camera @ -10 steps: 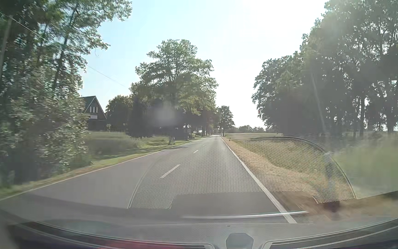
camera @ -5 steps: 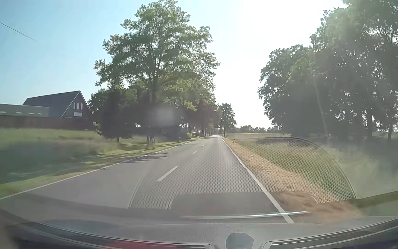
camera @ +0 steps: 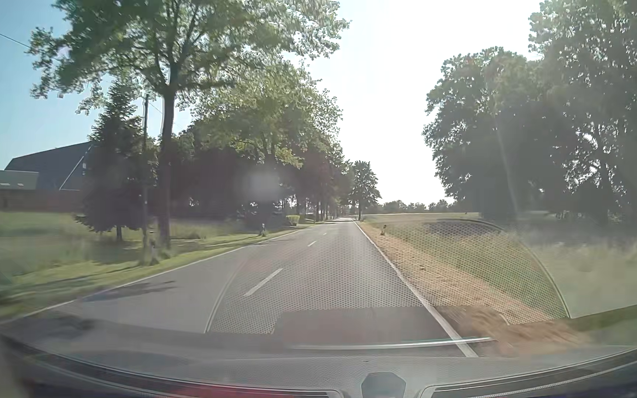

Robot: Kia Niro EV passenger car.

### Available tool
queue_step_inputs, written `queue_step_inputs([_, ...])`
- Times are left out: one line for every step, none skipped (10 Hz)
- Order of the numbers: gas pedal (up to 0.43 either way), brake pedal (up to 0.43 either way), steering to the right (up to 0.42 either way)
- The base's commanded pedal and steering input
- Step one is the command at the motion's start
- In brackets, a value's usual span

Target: Follow the waypoints while adhering to traffic rules and regulations

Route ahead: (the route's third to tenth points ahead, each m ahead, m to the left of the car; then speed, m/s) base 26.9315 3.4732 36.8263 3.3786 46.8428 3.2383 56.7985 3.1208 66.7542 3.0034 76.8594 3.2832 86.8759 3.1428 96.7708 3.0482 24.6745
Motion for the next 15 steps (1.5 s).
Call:
queue_step_inputs([0.157, 0.006, 0.002])
queue_step_inputs([0.157, 0.006, 0.002])
queue_step_inputs([0.157, 0.006, 0.000])
queue_step_inputs([0.157, 0.006, 0.000])
queue_step_inputs([0.157, 0.006, 0.000])
queue_step_inputs([0.157, 0.006, 0.000])
queue_step_inputs([0.169, 0.006, 0.000])
queue_step_inputs([0.169, 0.006, 0.000])
queue_step_inputs([0.169, 0.006, 0.002])
queue_step_inputs([0.169, 0.006, 0.002])
queue_step_inputs([0.169, 0.006, 0.002])
queue_step_inputs([0.169, 0.006, 0.002])
queue_step_inputs([0.169, 0.006, 0.001])
queue_step_inputs([0.169, 0.006, 0.001])
queue_step_inputs([0.169, 0.006, 0.000])
